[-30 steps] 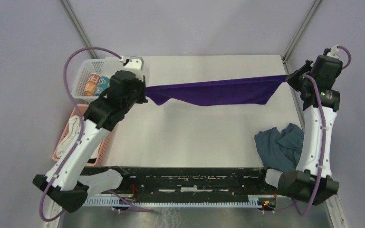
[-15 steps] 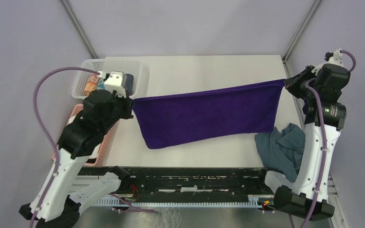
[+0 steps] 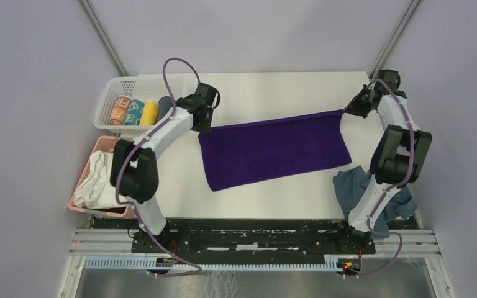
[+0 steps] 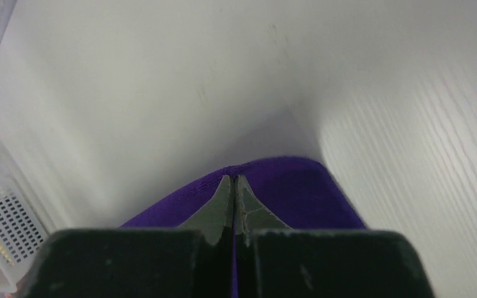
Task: Roll the towels
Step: Flatten out the towel at the center of the board, then fold the towel at the center of the board.
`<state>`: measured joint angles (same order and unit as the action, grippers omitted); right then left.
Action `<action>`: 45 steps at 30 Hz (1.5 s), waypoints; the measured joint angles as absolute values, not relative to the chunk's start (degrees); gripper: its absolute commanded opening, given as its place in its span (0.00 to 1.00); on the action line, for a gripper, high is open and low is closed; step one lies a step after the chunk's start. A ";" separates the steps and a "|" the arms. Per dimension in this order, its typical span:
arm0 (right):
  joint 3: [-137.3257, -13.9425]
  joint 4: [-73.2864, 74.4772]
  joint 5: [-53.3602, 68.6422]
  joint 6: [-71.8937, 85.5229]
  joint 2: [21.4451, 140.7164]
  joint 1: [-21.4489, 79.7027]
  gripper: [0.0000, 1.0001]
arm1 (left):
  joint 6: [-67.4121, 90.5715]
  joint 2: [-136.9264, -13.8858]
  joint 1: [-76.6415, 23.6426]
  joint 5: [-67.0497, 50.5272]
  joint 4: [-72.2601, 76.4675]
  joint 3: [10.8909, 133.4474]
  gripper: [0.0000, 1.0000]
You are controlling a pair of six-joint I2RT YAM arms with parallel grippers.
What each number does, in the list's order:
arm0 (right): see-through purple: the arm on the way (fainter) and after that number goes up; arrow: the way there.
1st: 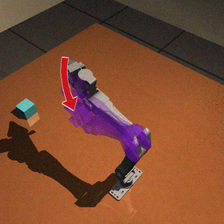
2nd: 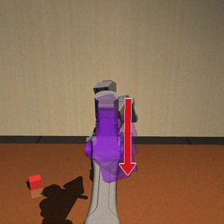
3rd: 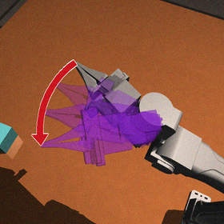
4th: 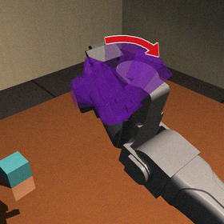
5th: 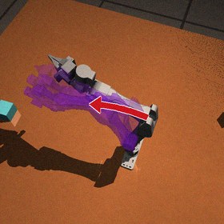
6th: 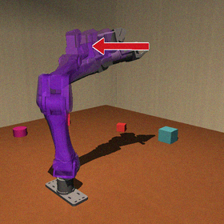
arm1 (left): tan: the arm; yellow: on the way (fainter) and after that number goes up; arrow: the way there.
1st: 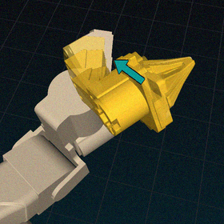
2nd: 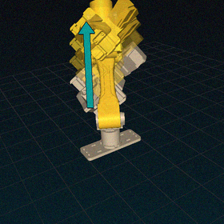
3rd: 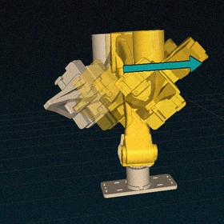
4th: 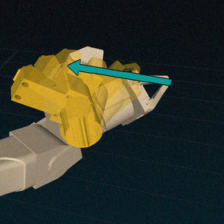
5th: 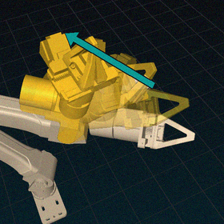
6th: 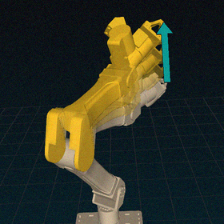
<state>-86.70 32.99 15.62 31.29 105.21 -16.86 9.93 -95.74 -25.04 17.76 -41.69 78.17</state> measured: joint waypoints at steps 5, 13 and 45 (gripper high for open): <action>-97.62 30.17 17.04 31.66 121.36 -16.01 0.00 | 8.78 -111.94 -20.45 17.43 -39.16 91.59 0.03; -109.93 28.56 19.86 31.64 130.34 -15.31 0.01 | 4.23 -119.46 -18.02 17.43 -36.95 102.24 0.03; -85.54 29.19 12.99 25.63 113.40 -16.36 0.01 | 7.64 -99.53 -19.75 10.79 -36.82 77.54 0.03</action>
<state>-85.54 29.19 12.99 25.63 113.40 -16.36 7.64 -99.53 -19.75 10.79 -36.82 77.54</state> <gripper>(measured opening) 0.006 0.032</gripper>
